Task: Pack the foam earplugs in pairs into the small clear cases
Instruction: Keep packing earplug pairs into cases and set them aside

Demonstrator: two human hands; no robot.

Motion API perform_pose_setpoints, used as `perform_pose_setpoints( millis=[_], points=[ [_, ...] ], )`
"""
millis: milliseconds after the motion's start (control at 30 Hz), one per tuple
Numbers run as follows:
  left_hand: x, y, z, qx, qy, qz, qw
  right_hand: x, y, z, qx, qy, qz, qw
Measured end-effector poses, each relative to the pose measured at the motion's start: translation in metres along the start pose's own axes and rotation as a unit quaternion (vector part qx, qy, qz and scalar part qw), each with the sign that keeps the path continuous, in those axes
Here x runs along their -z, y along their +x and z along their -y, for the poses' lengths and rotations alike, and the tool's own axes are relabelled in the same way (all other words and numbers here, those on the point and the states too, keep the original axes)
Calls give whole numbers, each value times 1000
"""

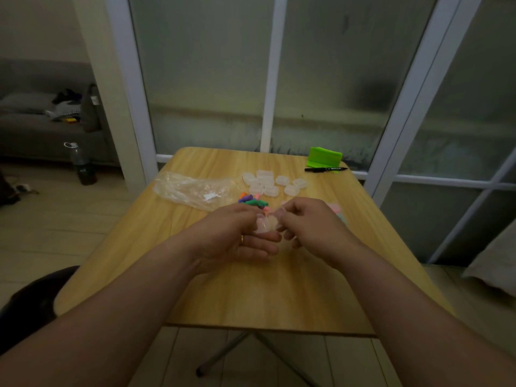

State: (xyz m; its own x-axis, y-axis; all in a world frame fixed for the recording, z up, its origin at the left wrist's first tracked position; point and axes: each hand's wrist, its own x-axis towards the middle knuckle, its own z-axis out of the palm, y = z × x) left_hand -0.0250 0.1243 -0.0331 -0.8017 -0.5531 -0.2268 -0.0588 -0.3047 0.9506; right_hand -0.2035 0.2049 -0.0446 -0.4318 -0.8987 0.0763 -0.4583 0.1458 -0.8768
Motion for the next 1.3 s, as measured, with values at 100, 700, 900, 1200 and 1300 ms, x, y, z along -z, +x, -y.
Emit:
perform_pose_setpoints(
  millis=[100,700,900,1200,1300],
  points=[
    [-5,0,9,29,-18,40,999,0,4,1,27,3,-25,999],
    [29,10,2,7,-267,-123,956,-32,44,-7,47,-129,-68,988],
    [30,7,1,1,-280,-122,952,-48,36,-5,76,-244,-46,966],
    [31,8,5,12,-255,-133,958,-48,33,-3,77,-259,-49,962],
    [30,10,7,21,-245,-133,960,-42,30,0,92,-236,-66,965]
  ],
)
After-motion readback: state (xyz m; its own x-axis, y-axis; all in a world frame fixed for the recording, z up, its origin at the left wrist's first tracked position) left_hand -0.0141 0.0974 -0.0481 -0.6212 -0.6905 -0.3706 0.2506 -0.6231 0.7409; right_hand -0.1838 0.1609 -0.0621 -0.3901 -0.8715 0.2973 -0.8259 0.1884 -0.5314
